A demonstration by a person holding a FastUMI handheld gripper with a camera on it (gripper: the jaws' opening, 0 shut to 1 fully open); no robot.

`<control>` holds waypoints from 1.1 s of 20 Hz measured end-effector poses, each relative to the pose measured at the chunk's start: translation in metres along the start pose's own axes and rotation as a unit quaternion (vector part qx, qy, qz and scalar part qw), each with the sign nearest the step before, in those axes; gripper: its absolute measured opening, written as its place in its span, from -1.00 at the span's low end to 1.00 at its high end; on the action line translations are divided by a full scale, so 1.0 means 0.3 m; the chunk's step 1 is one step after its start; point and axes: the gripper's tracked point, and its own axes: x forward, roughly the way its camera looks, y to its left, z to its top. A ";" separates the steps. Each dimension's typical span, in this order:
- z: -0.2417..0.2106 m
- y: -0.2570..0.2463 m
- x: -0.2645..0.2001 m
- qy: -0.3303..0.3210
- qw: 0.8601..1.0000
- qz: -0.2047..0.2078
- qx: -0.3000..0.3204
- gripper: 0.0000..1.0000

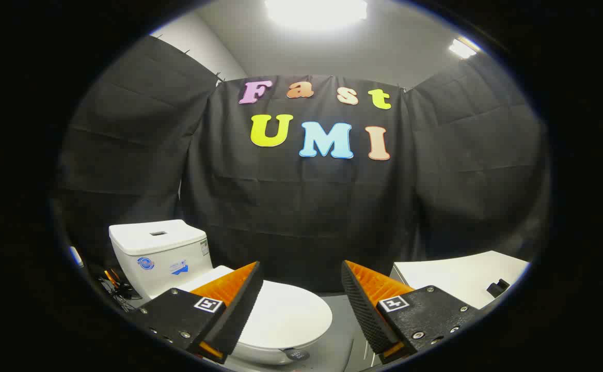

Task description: Open the toilet lid.

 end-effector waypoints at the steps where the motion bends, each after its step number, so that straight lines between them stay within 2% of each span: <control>1: -0.001 0.002 -0.002 0.002 1.000 0.001 -0.005 0.88; 7: -0.020 0.007 -0.003 0.012 1.000 0.010 -0.021 0.88; 22: -0.036 -0.033 -0.007 0.022 1.000 0.000 -0.018 0.88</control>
